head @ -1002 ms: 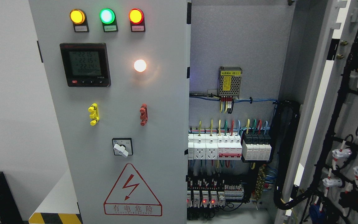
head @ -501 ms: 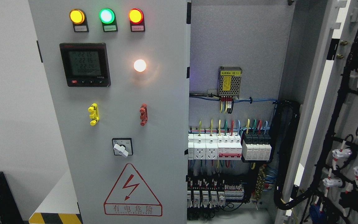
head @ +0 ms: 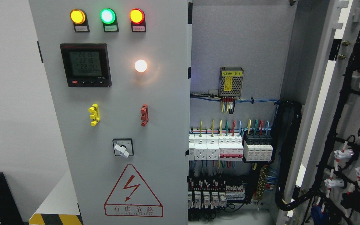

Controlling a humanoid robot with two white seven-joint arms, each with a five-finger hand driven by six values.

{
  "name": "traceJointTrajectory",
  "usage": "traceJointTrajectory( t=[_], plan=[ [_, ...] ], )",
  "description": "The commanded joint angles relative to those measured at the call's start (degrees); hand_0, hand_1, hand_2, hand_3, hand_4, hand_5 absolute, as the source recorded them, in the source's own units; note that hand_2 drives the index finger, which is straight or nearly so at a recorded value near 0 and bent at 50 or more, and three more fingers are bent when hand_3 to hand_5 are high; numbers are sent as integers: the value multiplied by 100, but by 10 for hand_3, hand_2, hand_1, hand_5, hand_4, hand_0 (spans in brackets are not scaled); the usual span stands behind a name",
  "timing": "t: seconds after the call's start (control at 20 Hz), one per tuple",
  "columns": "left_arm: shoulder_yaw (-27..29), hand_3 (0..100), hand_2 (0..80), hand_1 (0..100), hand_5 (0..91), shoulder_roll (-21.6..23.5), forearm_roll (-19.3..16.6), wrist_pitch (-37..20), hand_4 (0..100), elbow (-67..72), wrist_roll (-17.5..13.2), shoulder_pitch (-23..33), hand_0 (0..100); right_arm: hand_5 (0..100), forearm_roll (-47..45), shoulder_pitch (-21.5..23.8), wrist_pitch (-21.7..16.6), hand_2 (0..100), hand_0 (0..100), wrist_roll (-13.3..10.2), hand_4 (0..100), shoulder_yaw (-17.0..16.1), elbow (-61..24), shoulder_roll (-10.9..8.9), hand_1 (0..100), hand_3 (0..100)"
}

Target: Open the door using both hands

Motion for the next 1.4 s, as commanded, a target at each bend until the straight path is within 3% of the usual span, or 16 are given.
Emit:
traceJointTrajectory(
  t=[0.0,0.1,0.25,0.4,0.6,0.85,0.95,1.1,1.35],
  plan=[
    [-299,0,0,0,0,-179,43,23,0,-33,-7,-11,0,0,-12,-1190,60,0,0,-67,0,324,-705,-82,0,0],
    [-290,0,0,0,0,-179,43,23,0,-42,-7,-28,0,0,-30,-1569,191,0,0,-67,0,289,-679,-3,0,0],
    [-238,0,0,0,0,-179,61,23,0,-60,2,-46,0,0,-38,-2035,893,0,0,-67,0,254,-679,59,0,0],
    [-229,0,0,0,0,-179,61,23,0,-60,46,-46,0,0,-38,-2553,1429,0,0,-67,0,245,-539,445,0,0],
    [-229,0,0,0,0,-179,113,23,0,-51,72,-46,0,0,-38,-3142,2071,0,0,-67,0,61,-223,656,0,0],
    [-237,0,0,0,0,-179,281,23,0,-60,231,-46,0,0,-30,-3661,2713,0,0,-67,0,-54,269,666,0,0],
    [-246,0,0,0,0,-188,281,14,0,-60,187,-55,0,0,-30,-3898,2749,0,0,-67,0,-132,576,657,0,0],
    [-281,0,0,0,0,-188,272,23,0,-68,169,-63,0,0,-38,-4338,2784,0,0,-58,0,-519,1182,639,0,0],
    [-281,0,0,0,0,-188,272,23,0,-60,169,-72,0,0,-38,-4681,3233,0,0,-41,0,-485,1641,639,0,0]
  ],
)
